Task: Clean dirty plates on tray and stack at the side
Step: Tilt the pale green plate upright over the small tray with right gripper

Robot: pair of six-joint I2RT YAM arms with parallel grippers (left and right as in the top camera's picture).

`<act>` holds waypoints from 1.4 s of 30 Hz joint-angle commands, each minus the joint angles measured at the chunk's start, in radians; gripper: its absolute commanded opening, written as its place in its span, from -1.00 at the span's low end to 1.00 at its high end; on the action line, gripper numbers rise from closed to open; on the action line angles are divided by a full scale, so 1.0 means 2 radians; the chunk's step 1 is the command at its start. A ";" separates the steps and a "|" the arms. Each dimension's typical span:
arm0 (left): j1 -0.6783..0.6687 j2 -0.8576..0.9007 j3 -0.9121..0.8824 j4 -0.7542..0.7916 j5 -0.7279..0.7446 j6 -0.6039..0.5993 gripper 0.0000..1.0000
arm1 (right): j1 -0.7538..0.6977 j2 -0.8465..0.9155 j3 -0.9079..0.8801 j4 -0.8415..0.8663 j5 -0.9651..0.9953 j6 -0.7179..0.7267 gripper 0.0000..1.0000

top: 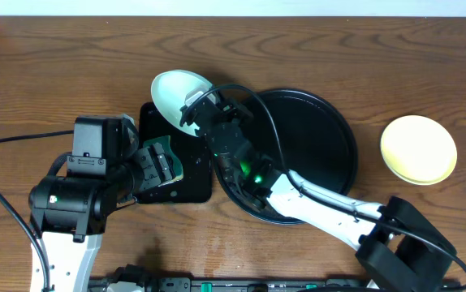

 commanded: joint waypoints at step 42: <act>0.003 -0.001 0.013 -0.001 0.003 0.007 0.68 | 0.026 -0.031 0.007 -0.001 0.076 -0.092 -0.98</act>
